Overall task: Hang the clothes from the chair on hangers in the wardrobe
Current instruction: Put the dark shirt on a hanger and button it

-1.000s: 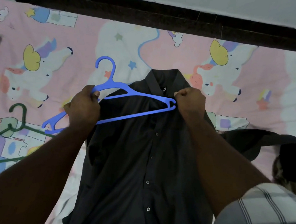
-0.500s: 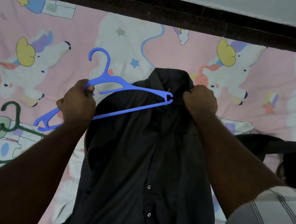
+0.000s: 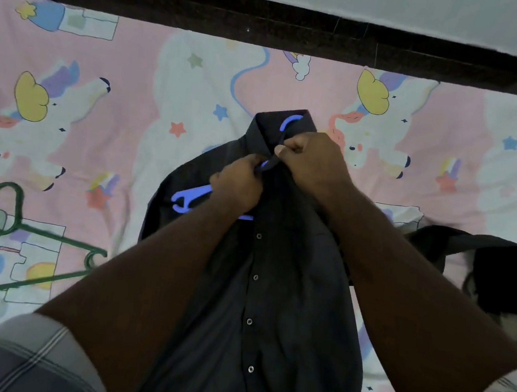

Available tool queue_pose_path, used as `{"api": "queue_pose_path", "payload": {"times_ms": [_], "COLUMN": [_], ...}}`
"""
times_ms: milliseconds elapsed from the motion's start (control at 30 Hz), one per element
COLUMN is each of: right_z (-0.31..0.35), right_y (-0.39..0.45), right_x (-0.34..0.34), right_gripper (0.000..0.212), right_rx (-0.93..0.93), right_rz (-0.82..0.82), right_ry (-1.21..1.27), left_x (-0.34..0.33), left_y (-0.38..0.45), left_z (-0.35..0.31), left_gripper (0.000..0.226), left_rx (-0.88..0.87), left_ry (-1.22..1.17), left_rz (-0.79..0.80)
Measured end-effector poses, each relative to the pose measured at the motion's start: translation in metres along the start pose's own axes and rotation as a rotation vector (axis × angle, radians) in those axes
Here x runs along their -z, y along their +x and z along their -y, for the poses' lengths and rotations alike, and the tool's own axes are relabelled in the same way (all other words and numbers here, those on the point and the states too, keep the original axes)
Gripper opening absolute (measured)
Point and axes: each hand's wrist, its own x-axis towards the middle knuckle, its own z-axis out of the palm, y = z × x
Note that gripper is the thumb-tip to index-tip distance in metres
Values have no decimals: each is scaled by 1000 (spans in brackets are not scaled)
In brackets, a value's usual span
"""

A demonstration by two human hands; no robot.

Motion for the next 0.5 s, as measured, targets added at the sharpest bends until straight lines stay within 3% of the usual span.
{"api": "queue_pose_path", "payload": {"times_ms": [100, 233, 367, 433, 500], "right_z": [-21, -33, -21, -12, -4], "right_y": [-15, -35, -47, -52, -57], "right_x": [3, -6, -32, -53, -73], "right_gripper": [29, 21, 22, 23, 24], "right_rx": [-58, -106, -73, -9, 46], "right_rz": [-34, -75, -8, 94, 190], "right_ry": [-30, 1, 22, -6, -78], "left_x": [4, 16, 19, 16, 15], "left_y": [1, -15, -27, -30, -33], "left_z": [13, 46, 70, 73, 72], "left_gripper": [42, 31, 33, 33, 29], "left_rx": [-62, 77, 246, 273, 250], "left_ry": [-85, -37, 106, 212, 272], "left_rz": [-108, -303, -169, -60, -56]}}
